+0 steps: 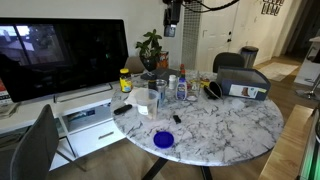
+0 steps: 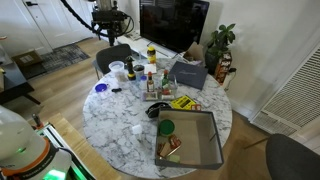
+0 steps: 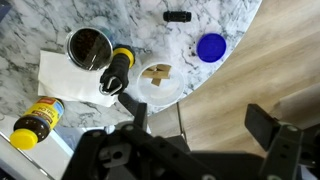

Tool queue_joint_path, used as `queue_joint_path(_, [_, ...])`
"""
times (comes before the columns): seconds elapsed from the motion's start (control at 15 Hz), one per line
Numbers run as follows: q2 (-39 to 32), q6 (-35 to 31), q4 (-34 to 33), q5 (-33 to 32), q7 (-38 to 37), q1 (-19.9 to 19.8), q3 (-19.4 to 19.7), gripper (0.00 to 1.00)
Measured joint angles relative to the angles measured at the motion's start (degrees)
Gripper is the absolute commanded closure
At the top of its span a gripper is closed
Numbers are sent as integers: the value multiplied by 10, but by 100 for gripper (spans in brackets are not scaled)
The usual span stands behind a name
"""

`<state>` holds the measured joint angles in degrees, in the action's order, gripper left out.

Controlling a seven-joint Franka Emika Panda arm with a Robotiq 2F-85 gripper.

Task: Pick up the torchlight and lay it vertically on the table

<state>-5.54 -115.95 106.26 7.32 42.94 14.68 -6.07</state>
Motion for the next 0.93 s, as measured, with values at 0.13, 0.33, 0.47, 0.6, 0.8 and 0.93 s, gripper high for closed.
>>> queue_joint_path(0.13, [-47, -7, -29, -18, -43, -2, -8, 0])
queue_joint_path(0.33, [-111, -9, -71, -61, -126, -2, -16, 0])
queue_joint_path(0.47, [-148, -9, -96, -72, -181, -2, -20, 0])
queue_joint_path(0.6, [-179, -10, -119, -75, -233, -1, -21, 0])
queue_joint_path(0.8, [-215, -20, -145, -75, -288, -1, -22, 0])
queue_joint_path(0.93, [-223, -20, -149, -75, -290, -2, -24, 0])
